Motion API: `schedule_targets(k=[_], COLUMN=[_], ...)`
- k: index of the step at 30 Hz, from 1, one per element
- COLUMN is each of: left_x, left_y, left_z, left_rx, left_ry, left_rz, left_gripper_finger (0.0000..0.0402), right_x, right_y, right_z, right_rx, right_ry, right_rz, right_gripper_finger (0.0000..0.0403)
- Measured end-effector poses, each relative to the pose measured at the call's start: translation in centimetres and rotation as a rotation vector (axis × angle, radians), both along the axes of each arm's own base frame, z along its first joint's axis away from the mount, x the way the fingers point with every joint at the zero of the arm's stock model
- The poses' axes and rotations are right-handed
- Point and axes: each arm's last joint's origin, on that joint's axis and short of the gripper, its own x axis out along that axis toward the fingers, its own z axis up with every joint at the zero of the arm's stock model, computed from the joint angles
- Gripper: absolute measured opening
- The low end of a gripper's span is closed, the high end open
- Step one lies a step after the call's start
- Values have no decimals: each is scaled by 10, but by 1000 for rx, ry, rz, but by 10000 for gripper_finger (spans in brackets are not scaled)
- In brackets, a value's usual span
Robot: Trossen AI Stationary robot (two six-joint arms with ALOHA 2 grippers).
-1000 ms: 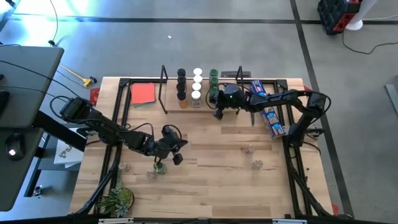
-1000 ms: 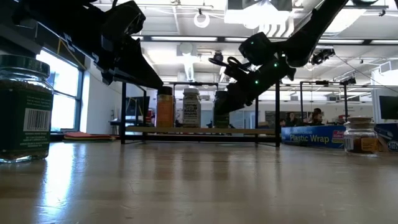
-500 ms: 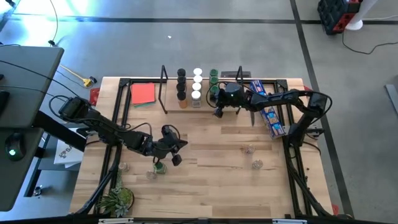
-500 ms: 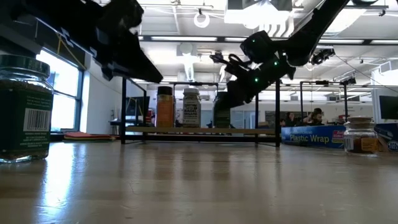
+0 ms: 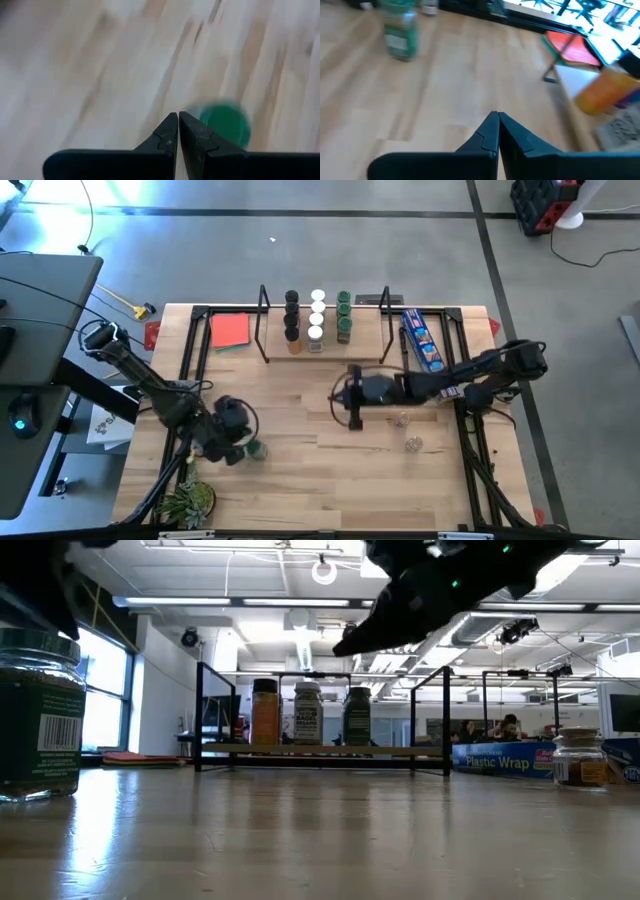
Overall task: Shelf spices
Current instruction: Put the green seasoning bottle on the shelf aligned with the other green seasoning bottles
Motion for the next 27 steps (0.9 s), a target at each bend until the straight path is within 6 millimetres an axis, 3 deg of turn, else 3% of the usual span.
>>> schedule_targets(k=[5,10,16,21,27], left_x=[-12,0,36,72,89], left_y=[-3,-10,-14,-3,1], left_z=[-17,-49,-69,-84,-82], left_rx=[-189,-307,-322,-230,-247], left_ry=[169,190,-31,-191,-149], left_rz=[69,16,-65,-76,-168], left_gripper_finger=[14,14,14,14,14], right_x=[-7,-12,-13,-13,-13], right_y=[40,61,67,67,71], right_z=[0,0,1,1,-2], right_rx=[47,80,115,145,221], right_ry=[-6,-13,-21,-22,-22], right_rz=[26,73,77,61,36], right_gripper_finger=[0,0,0,0,0])
